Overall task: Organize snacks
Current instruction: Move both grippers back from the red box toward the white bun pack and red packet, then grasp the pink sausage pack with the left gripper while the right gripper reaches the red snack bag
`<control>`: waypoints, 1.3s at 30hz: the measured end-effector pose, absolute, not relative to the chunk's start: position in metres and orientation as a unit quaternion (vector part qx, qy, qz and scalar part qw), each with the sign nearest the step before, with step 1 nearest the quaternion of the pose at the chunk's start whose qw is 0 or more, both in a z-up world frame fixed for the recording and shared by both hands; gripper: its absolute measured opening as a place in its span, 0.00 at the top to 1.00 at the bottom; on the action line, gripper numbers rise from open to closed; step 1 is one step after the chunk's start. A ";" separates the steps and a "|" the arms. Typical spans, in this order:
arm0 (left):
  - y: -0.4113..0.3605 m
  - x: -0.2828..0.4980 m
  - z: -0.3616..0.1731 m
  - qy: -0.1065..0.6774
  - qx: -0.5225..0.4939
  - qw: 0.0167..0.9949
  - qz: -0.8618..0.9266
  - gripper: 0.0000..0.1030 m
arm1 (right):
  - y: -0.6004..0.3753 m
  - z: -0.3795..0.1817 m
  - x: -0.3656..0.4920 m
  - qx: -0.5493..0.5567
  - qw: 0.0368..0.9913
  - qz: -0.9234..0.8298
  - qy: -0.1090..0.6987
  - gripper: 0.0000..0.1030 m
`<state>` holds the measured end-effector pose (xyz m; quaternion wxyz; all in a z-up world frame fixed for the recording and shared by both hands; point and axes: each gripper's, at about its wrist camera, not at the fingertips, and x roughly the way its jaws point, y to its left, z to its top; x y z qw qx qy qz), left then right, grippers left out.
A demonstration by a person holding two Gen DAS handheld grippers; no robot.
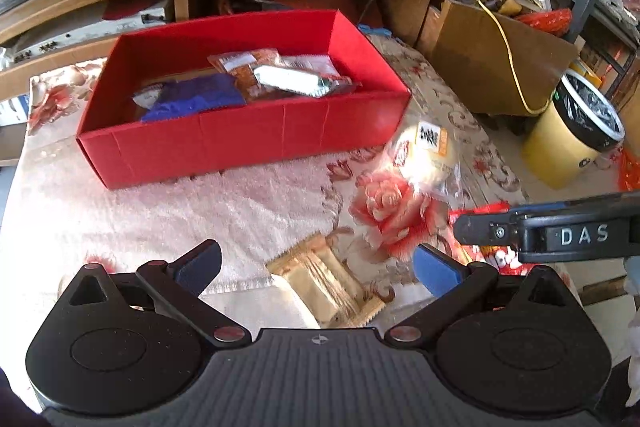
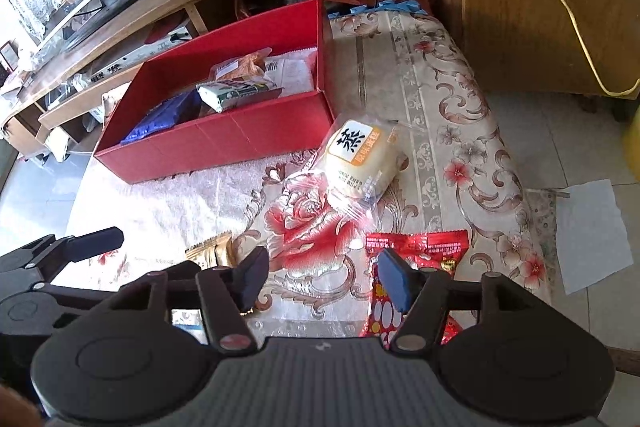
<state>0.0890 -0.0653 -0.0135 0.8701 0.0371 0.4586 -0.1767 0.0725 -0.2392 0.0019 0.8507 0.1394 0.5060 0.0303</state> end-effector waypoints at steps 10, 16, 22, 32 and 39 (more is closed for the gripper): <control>-0.069 0.054 -0.051 0.522 0.035 0.831 -0.187 0.00 | -0.255 0.004 0.062 0.149 0.853 0.035 0.499 0.32; -0.078 0.047 -0.067 0.538 0.021 0.828 -0.155 0.00 | -0.261 0.011 0.057 0.158 0.858 0.050 0.486 0.30; -0.099 0.039 -0.075 0.531 0.086 0.834 -0.123 0.00 | -0.269 0.017 0.052 0.168 0.860 0.061 0.477 0.30; -0.105 0.048 -0.075 0.543 0.080 0.830 -0.101 0.00 | -0.275 0.026 0.048 0.188 0.865 0.079 0.459 0.28; -0.096 0.036 -0.069 0.527 0.075 0.837 -0.125 0.01 | -0.277 0.030 0.045 0.194 0.866 0.086 0.454 0.28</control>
